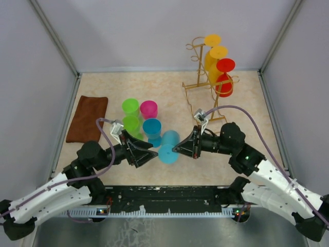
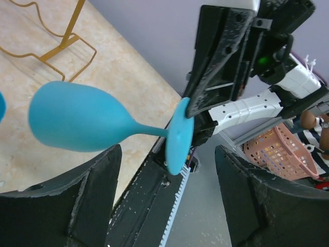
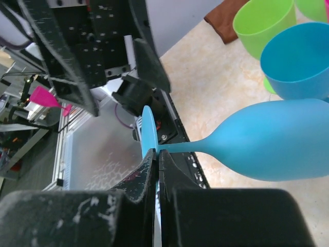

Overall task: Take the wine glass off the wine glass rack
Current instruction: Place the wine glass at the center of the board.

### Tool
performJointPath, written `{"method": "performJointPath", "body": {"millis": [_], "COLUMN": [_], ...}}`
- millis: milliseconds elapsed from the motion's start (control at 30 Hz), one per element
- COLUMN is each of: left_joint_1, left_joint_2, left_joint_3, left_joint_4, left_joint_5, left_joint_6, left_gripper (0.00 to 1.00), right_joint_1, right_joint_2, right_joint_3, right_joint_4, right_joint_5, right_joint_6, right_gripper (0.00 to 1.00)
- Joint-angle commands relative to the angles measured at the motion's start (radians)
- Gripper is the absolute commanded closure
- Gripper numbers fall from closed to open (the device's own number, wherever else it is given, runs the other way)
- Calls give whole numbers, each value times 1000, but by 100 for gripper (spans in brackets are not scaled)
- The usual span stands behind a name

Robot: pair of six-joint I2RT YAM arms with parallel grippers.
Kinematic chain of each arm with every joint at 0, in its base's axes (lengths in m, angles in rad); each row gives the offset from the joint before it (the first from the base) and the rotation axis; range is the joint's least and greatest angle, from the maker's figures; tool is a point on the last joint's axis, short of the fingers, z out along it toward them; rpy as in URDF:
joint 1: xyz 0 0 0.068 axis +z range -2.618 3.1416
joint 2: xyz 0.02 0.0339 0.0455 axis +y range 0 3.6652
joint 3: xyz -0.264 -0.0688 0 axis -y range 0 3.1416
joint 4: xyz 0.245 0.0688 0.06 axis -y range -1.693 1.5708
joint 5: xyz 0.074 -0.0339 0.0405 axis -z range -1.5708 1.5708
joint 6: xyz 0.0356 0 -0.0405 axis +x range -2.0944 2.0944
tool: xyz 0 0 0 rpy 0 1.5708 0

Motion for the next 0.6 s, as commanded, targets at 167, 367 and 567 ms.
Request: {"method": "performJointPath", "body": {"millis": [167,367,567], "left_joint_1": [1,1,1], "left_joint_2": [52,121,164], "left_joint_3": [-31,-27,-23], "left_joint_4": [199,238,272], "left_joint_5": [110,126,145], "left_joint_6": [-27,-23,-25], "left_gripper": [39,46,47], "right_joint_1": [5,4,5], "right_joint_2": [23,-22,-76], "right_joint_3": [-54,-41,-20], "right_joint_4": [227,136,68], "right_joint_5": [24,64,73], "right_joint_6": [42,5,-14], "right_gripper": [100,100,100]}}
